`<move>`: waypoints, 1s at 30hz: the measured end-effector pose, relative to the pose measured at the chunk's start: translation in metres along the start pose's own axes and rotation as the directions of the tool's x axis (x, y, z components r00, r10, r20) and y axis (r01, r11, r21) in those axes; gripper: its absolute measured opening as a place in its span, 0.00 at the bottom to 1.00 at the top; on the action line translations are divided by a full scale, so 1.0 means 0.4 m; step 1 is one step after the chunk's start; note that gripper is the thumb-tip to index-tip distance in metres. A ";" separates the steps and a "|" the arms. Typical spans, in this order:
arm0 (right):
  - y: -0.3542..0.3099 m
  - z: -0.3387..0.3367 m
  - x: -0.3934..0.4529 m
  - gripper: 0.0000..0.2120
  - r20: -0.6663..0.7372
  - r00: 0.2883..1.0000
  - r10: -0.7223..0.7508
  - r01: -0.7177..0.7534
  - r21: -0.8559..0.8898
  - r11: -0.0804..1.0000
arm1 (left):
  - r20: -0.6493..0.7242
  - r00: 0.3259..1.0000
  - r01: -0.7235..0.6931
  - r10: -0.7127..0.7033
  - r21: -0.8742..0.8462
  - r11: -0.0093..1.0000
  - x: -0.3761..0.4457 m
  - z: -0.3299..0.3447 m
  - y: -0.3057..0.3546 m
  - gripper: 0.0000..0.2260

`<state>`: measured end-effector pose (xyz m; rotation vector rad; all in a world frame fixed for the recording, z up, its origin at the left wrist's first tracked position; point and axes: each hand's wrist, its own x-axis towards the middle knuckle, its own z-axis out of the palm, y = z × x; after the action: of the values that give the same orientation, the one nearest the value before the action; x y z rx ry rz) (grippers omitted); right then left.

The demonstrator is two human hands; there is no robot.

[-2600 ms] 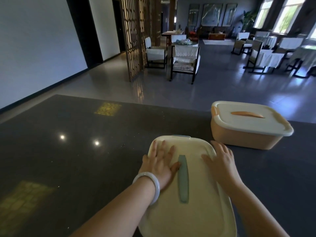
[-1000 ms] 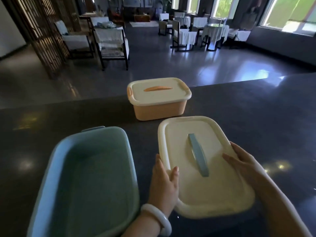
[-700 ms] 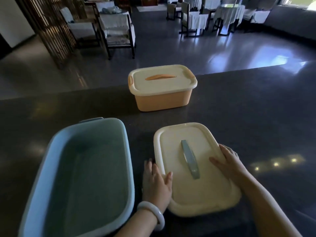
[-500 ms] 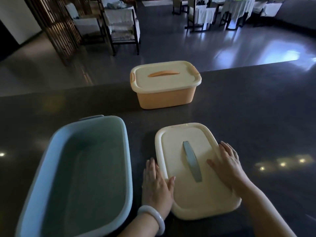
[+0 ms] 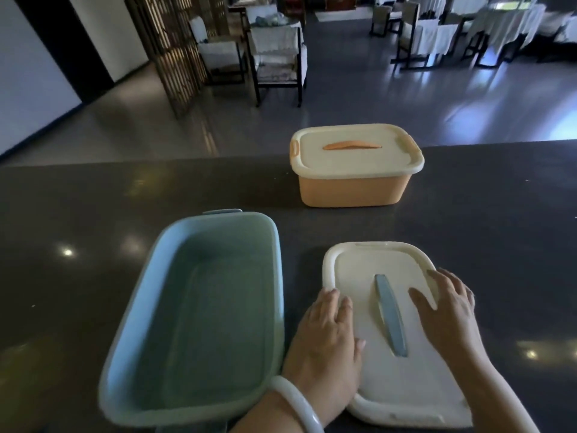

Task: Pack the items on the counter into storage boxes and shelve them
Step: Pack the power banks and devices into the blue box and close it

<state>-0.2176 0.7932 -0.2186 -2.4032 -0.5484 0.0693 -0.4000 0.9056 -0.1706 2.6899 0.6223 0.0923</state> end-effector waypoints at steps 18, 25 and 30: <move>-0.428 0.203 -0.287 0.30 0.415 0.907 -0.070 -0.197 0.565 0.801 | -0.011 0.795 0.526 -0.607 -0.486 0.698 -0.287 -0.257 -0.504 0.29; -0.508 0.238 -0.409 0.32 0.355 0.933 -0.056 -0.160 0.551 0.819 | -0.059 0.761 0.436 -0.646 -0.690 0.577 -0.375 -0.246 -0.589 0.21; -0.546 0.265 -0.478 0.33 0.332 0.942 -0.046 -0.142 0.519 0.843 | -0.081 0.757 0.433 -0.648 -0.680 0.592 -0.443 -0.250 -0.633 0.19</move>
<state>-0.4921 0.9309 -0.1829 -1.8529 -0.5327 0.5880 -0.6783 1.0736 -0.1691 1.7341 1.2543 0.4913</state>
